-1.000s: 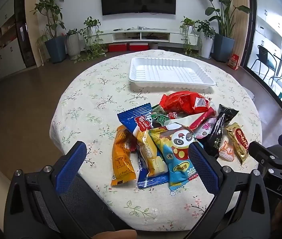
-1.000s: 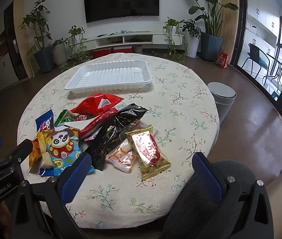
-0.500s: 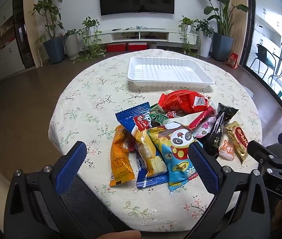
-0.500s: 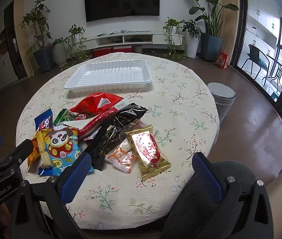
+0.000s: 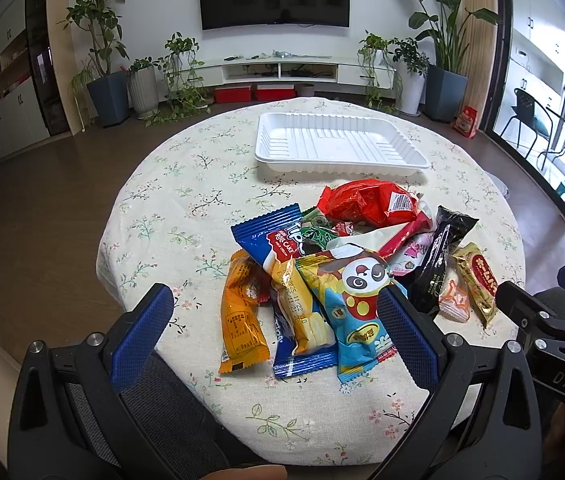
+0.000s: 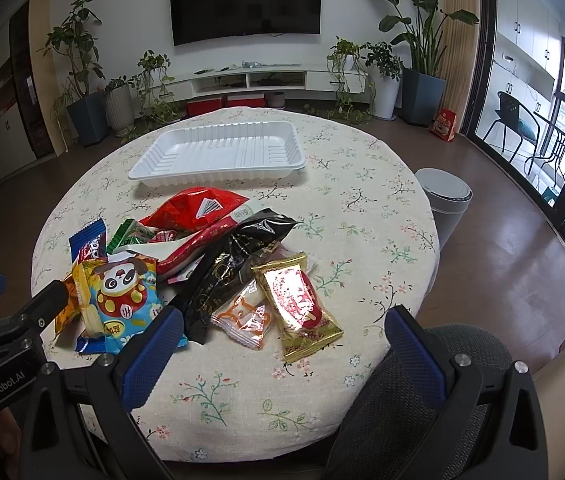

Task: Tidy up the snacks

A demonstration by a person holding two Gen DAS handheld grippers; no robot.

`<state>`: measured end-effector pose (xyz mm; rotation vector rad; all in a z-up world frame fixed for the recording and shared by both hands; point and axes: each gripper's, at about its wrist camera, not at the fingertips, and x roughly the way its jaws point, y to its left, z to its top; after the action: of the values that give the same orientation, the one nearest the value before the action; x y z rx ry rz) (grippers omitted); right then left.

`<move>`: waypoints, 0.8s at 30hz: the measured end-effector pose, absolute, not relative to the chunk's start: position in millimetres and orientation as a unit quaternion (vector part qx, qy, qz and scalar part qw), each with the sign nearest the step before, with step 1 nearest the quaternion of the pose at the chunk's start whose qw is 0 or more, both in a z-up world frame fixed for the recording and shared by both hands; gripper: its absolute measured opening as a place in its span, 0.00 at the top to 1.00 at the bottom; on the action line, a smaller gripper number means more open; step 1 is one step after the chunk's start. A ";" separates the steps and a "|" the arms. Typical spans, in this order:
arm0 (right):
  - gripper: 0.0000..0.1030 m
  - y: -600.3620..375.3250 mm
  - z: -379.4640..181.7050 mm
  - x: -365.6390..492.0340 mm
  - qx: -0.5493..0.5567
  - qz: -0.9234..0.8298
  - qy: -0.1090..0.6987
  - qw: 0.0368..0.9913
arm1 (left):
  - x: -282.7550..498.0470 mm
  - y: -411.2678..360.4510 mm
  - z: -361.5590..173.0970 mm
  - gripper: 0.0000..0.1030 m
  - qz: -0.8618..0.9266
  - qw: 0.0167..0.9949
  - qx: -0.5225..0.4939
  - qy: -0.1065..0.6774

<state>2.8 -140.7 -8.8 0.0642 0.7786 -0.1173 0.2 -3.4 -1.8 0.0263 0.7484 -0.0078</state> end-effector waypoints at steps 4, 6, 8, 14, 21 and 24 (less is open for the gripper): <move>0.00 -140.5 -9.6 2.8 0.031 -0.057 0.380 0.923 | 0.1 -3.4 -1.7 0.00 -0.004 0.931 0.013 0.366; 0.00 -140.6 -9.6 2.7 0.032 -0.057 0.380 0.923 | 0.1 -3.2 -2.0 0.00 -0.003 0.931 0.012 0.366; 0.00 -140.4 -10.1 2.7 0.031 -0.057 0.380 0.923 | 0.3 -3.4 -2.4 0.00 -0.004 0.931 0.012 0.365; 0.00 -140.6 -10.9 2.6 0.031 -0.057 0.380 0.923 | 0.2 -3.4 -1.9 0.00 -0.004 0.930 0.012 0.366; 0.00 -140.5 -11.5 2.5 0.030 -0.057 0.379 0.923 | 1.2 -1.2 -6.5 0.00 -0.004 0.930 0.011 0.367; 0.00 -140.3 -11.9 2.6 0.030 -0.058 0.380 0.923 | 1.3 -1.4 -6.4 0.00 -0.004 0.930 0.012 0.367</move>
<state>2.6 -140.3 -11.9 0.0619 0.7805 -0.1182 1.3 -1.4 -6.4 0.0241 0.7525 -0.0075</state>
